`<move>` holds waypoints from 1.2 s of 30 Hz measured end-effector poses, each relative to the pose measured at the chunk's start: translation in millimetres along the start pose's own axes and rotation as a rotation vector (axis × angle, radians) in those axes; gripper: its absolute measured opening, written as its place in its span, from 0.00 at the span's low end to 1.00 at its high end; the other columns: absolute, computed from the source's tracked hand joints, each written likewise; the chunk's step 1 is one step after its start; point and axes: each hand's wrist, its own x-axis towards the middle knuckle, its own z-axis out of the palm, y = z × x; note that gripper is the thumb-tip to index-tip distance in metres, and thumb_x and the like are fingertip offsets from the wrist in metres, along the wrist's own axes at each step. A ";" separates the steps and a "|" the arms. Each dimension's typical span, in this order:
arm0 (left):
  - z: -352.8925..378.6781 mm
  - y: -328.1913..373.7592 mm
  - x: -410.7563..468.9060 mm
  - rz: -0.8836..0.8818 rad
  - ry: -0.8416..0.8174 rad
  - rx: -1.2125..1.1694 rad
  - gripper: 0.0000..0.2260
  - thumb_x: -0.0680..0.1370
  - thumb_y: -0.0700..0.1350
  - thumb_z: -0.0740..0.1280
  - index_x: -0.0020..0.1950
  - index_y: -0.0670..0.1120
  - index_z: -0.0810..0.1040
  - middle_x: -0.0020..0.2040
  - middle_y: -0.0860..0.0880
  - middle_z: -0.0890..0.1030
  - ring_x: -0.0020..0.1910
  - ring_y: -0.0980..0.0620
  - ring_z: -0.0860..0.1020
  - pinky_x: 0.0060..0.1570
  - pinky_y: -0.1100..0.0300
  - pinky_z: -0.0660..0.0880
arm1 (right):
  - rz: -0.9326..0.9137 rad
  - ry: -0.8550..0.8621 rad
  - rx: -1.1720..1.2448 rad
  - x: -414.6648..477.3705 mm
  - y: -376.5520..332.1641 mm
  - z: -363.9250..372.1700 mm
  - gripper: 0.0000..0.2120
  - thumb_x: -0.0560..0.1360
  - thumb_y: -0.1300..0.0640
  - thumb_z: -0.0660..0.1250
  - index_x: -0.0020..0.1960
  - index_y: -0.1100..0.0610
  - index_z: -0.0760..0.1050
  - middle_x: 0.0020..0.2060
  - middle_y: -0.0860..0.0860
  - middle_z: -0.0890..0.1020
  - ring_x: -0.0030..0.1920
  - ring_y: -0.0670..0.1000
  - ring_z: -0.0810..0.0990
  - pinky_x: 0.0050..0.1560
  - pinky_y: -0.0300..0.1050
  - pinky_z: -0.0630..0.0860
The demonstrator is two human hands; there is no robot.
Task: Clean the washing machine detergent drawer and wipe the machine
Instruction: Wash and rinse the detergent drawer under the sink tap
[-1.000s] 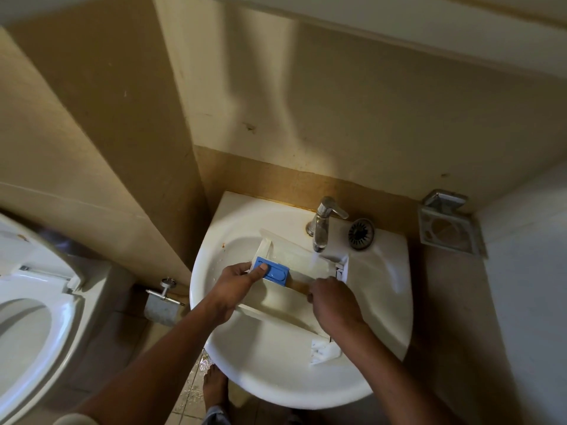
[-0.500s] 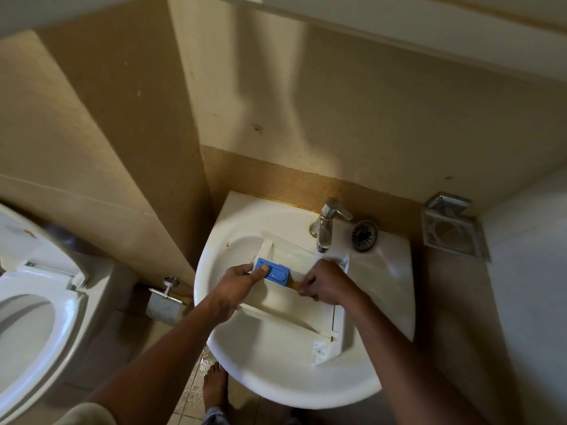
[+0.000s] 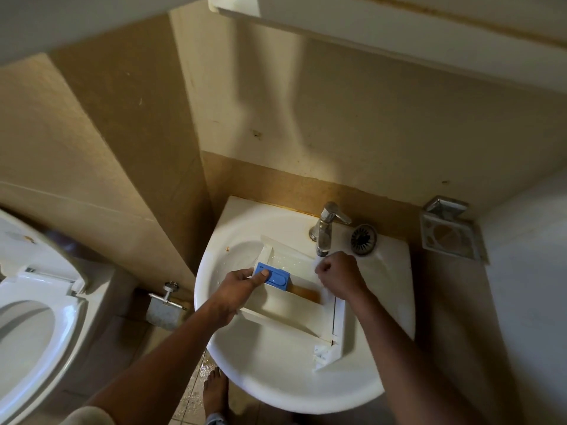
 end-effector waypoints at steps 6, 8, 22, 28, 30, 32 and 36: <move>-1.4 -2.4 2.4 0.002 -0.020 -0.027 0.08 0.80 0.51 0.68 0.50 0.50 0.84 0.42 0.54 0.87 0.38 0.59 0.83 0.29 0.72 0.75 | 0.612 -0.116 1.900 1.1 -23.6 22.1 0.06 0.80 0.69 0.60 0.51 0.69 0.75 0.42 0.61 0.78 0.45 0.54 0.80 0.45 0.43 0.82; -1.8 -1.3 0.3 -0.004 -0.023 -0.028 0.07 0.80 0.51 0.68 0.50 0.50 0.84 0.45 0.52 0.86 0.43 0.55 0.83 0.33 0.70 0.77 | 0.610 -0.119 2.096 3.2 -24.8 23.3 0.07 0.80 0.71 0.58 0.48 0.66 0.74 0.39 0.58 0.76 0.41 0.52 0.77 0.43 0.42 0.82; -11.5 -7.7 -6.2 -0.066 -0.082 -0.198 0.12 0.80 0.45 0.68 0.60 0.40 0.83 0.56 0.38 0.85 0.54 0.38 0.83 0.62 0.44 0.77 | 0.095 0.339 0.073 -64.7 18.8 -16.3 0.24 0.75 0.52 0.71 0.69 0.57 0.73 0.65 0.52 0.77 0.65 0.54 0.75 0.63 0.43 0.70; 13.8 -19.6 -17.5 -0.197 -0.162 -0.330 0.17 0.80 0.47 0.66 0.64 0.39 0.80 0.61 0.33 0.81 0.50 0.37 0.83 0.57 0.43 0.79 | 0.267 0.091 0.299 -92.6 13.7 -10.8 0.19 0.73 0.57 0.65 0.64 0.51 0.71 0.55 0.49 0.81 0.53 0.52 0.80 0.55 0.48 0.78; 15.7 -22.1 -19.1 -0.226 -0.157 -0.354 0.17 0.80 0.48 0.67 0.64 0.39 0.80 0.61 0.33 0.81 0.48 0.39 0.84 0.54 0.44 0.80 | 0.251 0.091 0.220 -90.6 12.5 -20.4 0.19 0.73 0.61 0.63 0.63 0.51 0.73 0.54 0.51 0.82 0.52 0.54 0.81 0.51 0.45 0.77; 20.8 -17.1 -21.0 -0.199 -0.166 -0.356 0.16 0.80 0.48 0.66 0.62 0.39 0.81 0.58 0.34 0.83 0.46 0.40 0.84 0.51 0.47 0.81 | 0.256 0.081 0.136 -90.7 13.2 -30.9 0.17 0.73 0.61 0.64 0.60 0.53 0.75 0.52 0.52 0.83 0.51 0.55 0.82 0.48 0.42 0.75; 50.6 12.9 -31.9 -0.130 -0.205 -0.173 0.10 0.81 0.47 0.66 0.55 0.42 0.82 0.46 0.43 0.86 0.40 0.48 0.84 0.42 0.58 0.80 | 0.382 0.192 0.060 -96.0 32.3 -53.2 0.12 0.71 0.61 0.64 0.54 0.62 0.77 0.50 0.59 0.83 0.50 0.60 0.82 0.47 0.45 0.77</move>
